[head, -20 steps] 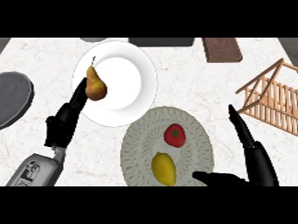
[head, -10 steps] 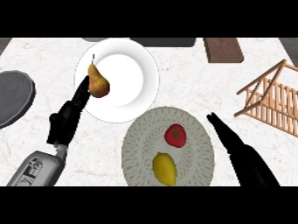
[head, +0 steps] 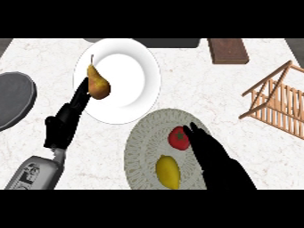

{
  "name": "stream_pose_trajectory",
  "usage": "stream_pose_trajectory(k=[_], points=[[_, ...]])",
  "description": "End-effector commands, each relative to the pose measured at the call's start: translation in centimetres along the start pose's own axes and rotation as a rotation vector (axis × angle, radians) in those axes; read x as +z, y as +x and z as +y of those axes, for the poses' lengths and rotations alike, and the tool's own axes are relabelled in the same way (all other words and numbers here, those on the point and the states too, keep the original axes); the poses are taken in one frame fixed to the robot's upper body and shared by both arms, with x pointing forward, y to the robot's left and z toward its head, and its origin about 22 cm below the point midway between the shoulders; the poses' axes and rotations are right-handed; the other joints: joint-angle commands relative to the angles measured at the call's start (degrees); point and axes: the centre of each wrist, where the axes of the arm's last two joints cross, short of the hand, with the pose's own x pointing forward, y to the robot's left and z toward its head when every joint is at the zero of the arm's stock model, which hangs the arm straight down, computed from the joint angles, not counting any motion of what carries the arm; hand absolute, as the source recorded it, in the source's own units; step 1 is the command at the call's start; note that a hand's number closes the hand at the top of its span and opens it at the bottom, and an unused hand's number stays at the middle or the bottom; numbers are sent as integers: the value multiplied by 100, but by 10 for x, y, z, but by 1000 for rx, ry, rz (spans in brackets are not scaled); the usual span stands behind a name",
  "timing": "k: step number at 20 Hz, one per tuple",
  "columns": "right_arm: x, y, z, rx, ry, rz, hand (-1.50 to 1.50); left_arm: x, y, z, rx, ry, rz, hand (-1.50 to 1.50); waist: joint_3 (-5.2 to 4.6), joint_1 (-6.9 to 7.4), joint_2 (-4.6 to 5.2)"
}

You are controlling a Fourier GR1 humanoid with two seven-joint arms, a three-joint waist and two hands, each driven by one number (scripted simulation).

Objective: Pick the lemon from the placemat and place it in the tiered shelf

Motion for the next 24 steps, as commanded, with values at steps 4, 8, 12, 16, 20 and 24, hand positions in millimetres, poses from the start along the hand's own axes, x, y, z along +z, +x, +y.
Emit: stream_pose_trajectory(k=[4, 8, 12, 16, 20, 24], points=[[1, 30, 9, 52, -10, 99, -150, 5, 4, -15, 6, 8, -8, 0, 6, -12, 2], [-13, 35, 26, 74, -28, 96, -150, -9, 2, -4, 2, 4, -1, 0, 7, -22, 13], [-21, 35, 39, 63, -34, 112, -150, 16, -17, -5, 20, 4, -10, 0, 7, 1, 10], [-2, 35, 32, 65, -30, 121, -150, -2, 1, 11, 7, 12, 1, 0, 8, -30, 7], [-22, 18, 52, 59, -14, 149, -150, 21, -6, 0, 10, -1, 10, 0, 10, 1, 7], [-23, 20, 45, 64, -28, 164, -150, 16, 6, 3, -2, -13, 7, 0, 10, 3, 4]])
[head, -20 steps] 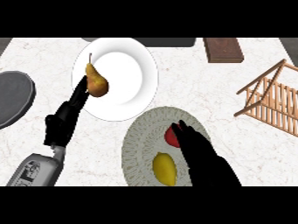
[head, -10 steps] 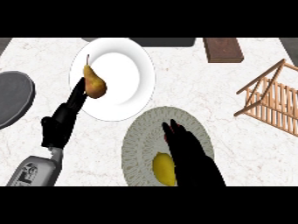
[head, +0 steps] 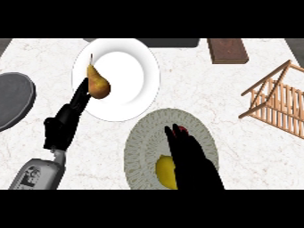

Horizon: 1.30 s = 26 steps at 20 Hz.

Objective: Pick the lemon from the placemat and place it in the tiered shelf

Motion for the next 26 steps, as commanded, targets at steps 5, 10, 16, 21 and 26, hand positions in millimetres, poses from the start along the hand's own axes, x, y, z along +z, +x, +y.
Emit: stream_pose_trajectory(k=[5, 10, 16, 21, 26], points=[[-8, 2, 12, 29, 20, 104, -150, -2, 3, 8, 2, 7, 15, 0, 1, 4, 3], [-8, -2, 33, 71, 43, 113, -150, 0, 1, -2, 4, -2, 1, 0, 1, 5, 1], [-15, -10, 54, 96, 45, 131, -150, -17, -6, 5, -15, 23, 14, 0, 1, -15, 5], [-29, -8, 34, 94, 32, 141, -150, 4, 0, -12, -9, 22, -4, 0, 1, 5, 2], [-13, -17, 45, 106, 41, 174, -150, -11, -8, -3, 7, -7, 14, 0, 1, -25, 2]])
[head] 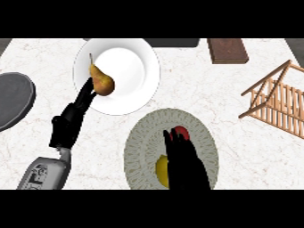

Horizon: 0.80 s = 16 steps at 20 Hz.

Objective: Pick the lemon from the placemat and place it in the tiered shelf

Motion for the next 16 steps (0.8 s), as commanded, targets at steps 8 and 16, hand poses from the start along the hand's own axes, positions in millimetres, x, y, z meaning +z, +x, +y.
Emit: stream_pose_trajectory(k=[8, 16], points=[[-11, 4, 15, -7, 25, 56, -150, -13, 3, 1, 11, 1, 5, 0, 0, 3, 0], [-29, -16, 33, 5, 61, 50, -150, 2, 6, 2, -20, -7, 2, 0, 1, 10, -2]])
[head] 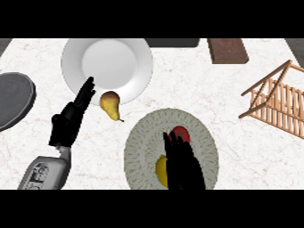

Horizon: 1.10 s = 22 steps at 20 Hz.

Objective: Pick the lemon from the placemat and place it in the tiered shelf

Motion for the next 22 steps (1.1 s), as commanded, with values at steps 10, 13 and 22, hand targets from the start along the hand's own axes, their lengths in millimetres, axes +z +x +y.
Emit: stream_pose_trajectory(k=[10, 13, 22], points=[[10, -9, 7, 122, -31, -64, 150, 11, -14, 4, 8, 6, -11, 0, 0, -7, -3], [-10, -6, 4, 76, -47, -11, 150, 8, 1, -28, 8, -5, -7, 0, 1, -6, 0], [18, -39, -42, -276, -246, 234, 150, 14, 3, 0, 6, 13, 12, 0, 1, -33, -16]])
